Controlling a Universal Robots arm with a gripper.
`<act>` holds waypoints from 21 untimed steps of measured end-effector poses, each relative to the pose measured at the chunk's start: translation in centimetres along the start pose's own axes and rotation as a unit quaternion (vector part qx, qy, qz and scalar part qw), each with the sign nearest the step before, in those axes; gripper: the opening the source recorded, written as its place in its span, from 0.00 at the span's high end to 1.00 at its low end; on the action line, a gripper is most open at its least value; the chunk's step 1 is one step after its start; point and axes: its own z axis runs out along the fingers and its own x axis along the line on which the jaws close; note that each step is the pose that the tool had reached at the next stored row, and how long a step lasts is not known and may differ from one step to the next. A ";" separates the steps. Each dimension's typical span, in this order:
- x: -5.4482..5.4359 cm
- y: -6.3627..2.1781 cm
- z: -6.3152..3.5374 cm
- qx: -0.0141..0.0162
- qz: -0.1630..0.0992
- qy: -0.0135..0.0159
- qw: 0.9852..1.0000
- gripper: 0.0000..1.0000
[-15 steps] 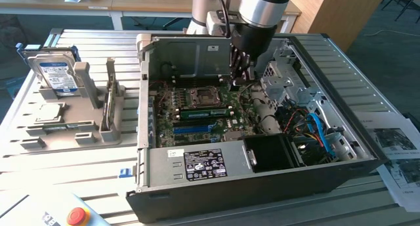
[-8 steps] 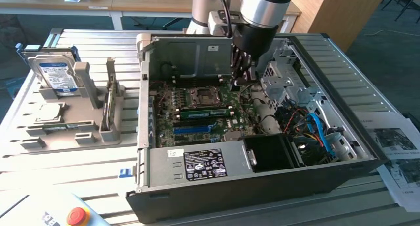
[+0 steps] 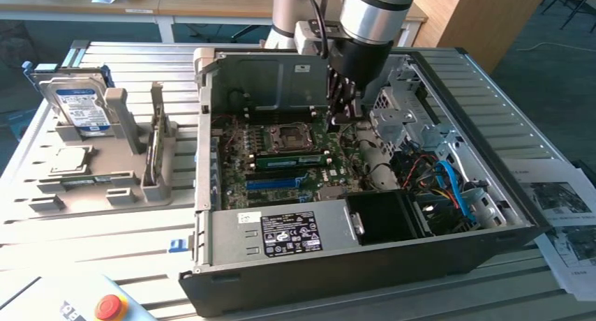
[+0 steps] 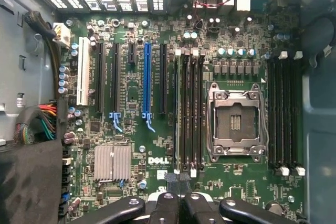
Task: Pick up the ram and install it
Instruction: 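Press down the ram until it locks into place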
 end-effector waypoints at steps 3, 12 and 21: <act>0.0 -0.03 0.51 0.000 0.000 0.000 1.000 0.90; 0.0 -0.12 2.05 0.000 0.000 0.003 1.000 0.90; 0.0 -0.23 3.34 0.000 0.000 0.005 1.000 0.90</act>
